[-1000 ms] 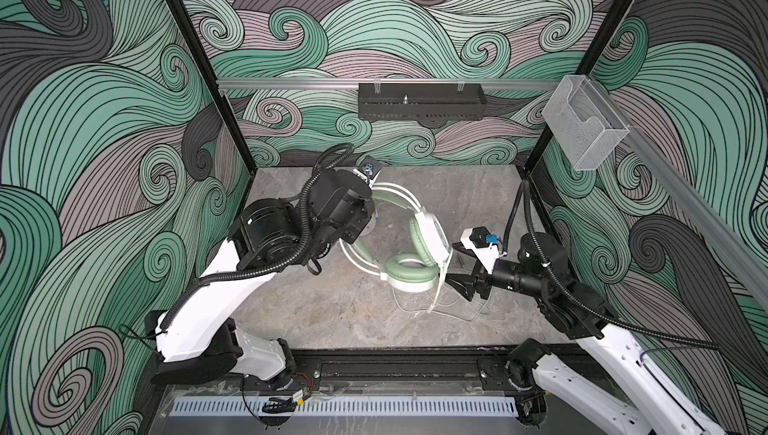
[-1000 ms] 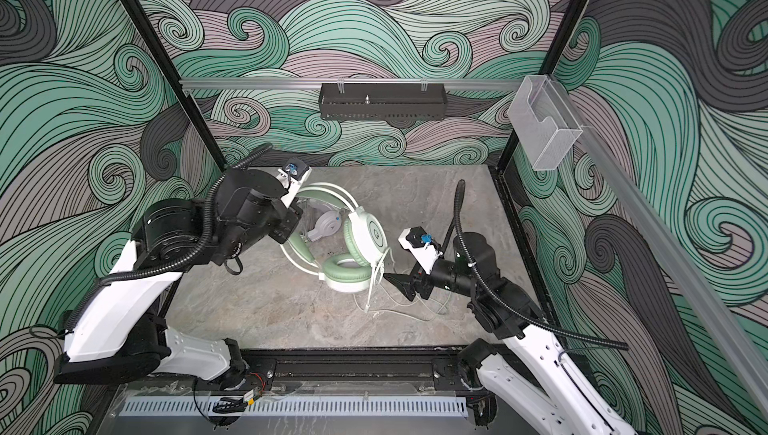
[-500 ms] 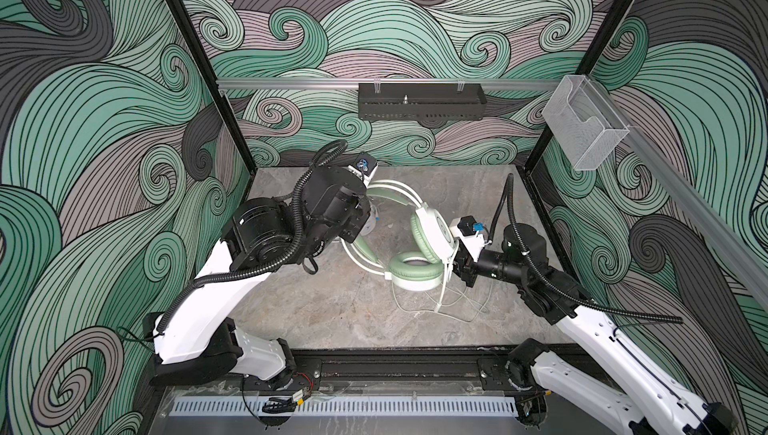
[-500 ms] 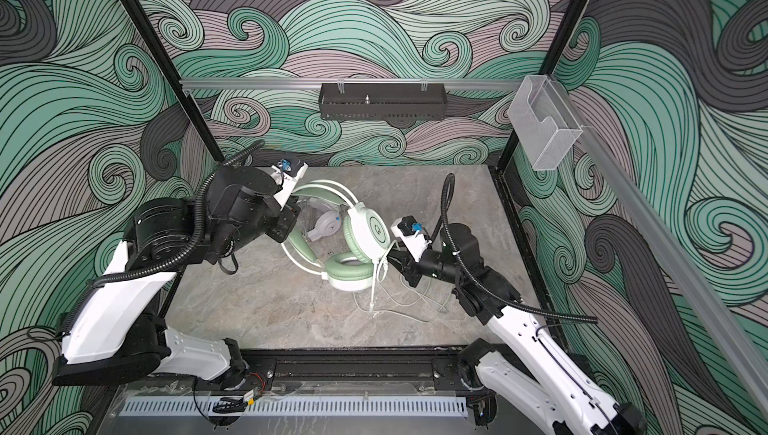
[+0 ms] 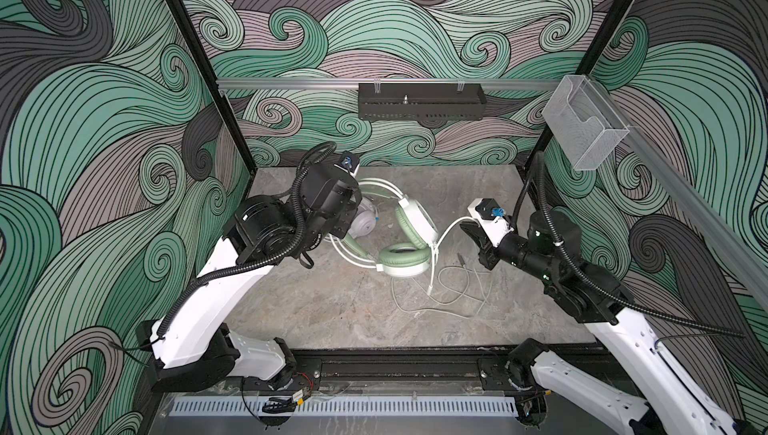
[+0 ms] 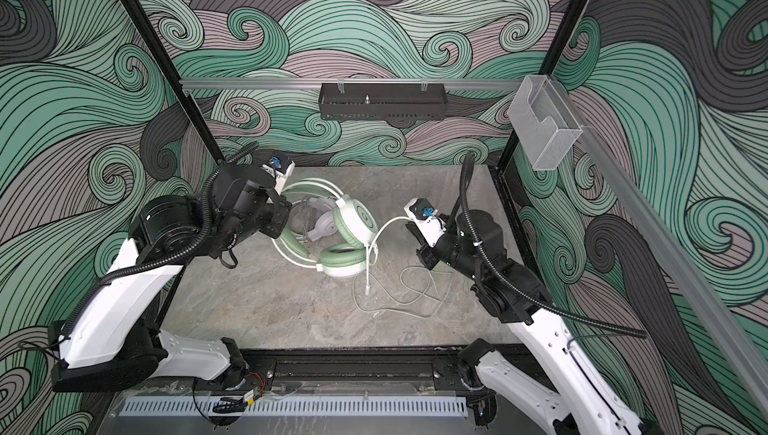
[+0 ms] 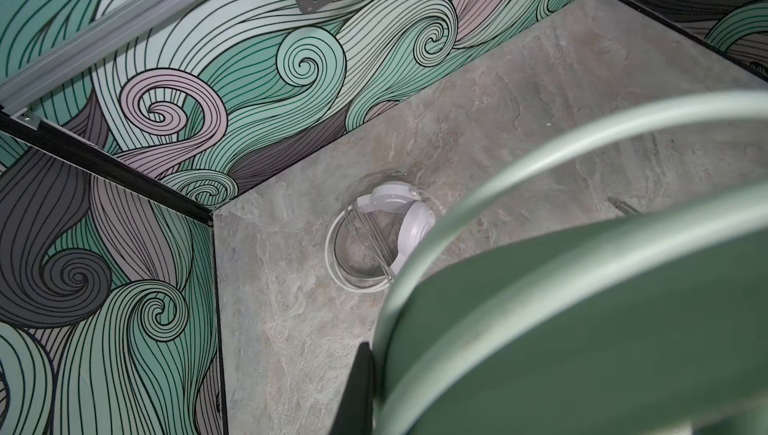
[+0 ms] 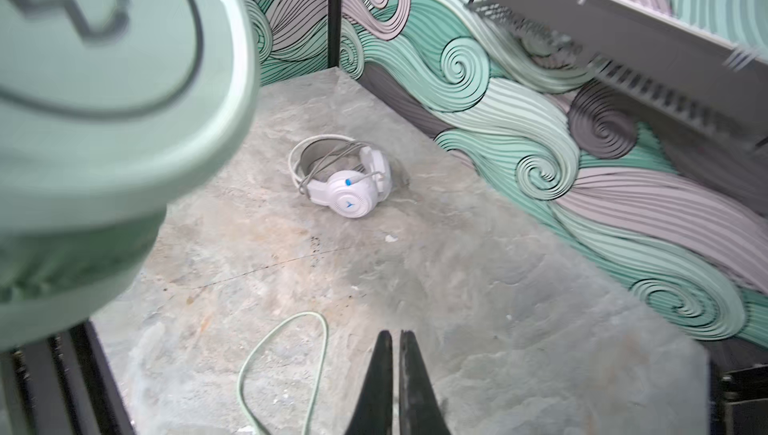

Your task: Wrap the headphones

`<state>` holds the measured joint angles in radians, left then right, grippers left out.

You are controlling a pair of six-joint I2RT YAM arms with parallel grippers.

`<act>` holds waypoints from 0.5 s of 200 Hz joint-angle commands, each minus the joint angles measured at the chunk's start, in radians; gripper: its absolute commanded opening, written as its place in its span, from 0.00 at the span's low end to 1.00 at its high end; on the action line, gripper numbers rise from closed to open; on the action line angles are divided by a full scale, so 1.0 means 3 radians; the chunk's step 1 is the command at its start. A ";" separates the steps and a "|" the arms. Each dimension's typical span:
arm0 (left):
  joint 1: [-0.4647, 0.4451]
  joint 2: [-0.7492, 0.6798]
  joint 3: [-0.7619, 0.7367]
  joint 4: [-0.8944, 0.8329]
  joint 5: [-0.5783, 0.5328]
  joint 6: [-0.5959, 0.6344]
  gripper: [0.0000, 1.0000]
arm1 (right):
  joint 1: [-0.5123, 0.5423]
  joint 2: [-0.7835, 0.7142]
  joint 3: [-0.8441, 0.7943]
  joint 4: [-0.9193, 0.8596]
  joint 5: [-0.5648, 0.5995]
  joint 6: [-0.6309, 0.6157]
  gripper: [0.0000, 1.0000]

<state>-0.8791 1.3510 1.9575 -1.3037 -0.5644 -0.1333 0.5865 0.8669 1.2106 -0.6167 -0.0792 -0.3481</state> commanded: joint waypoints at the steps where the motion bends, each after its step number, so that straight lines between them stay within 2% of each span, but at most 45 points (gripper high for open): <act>1: 0.0014 -0.0008 -0.0077 0.0244 0.0161 -0.0143 0.00 | 0.0159 0.0199 0.0430 -0.0399 0.0534 -0.0398 0.00; 46: 0.0015 -0.0052 -0.0480 0.0456 0.0357 -0.0143 0.00 | 0.0752 0.0669 0.1149 -0.0797 0.1277 -0.0781 0.00; 75: 0.0014 -0.0095 -0.0719 0.0637 0.0533 -0.0191 0.00 | 0.1190 0.1054 0.1441 -0.1010 0.1899 -0.1008 0.00; 100: 0.0003 -0.0131 -0.0888 0.0814 0.0793 -0.0167 0.00 | 0.1360 0.1369 0.1685 -0.1174 0.2124 -0.0974 0.00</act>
<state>-0.8791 1.3518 1.7050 -1.1828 -0.4313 -0.1490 0.9543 1.2068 1.6524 -0.8871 0.4053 -0.6125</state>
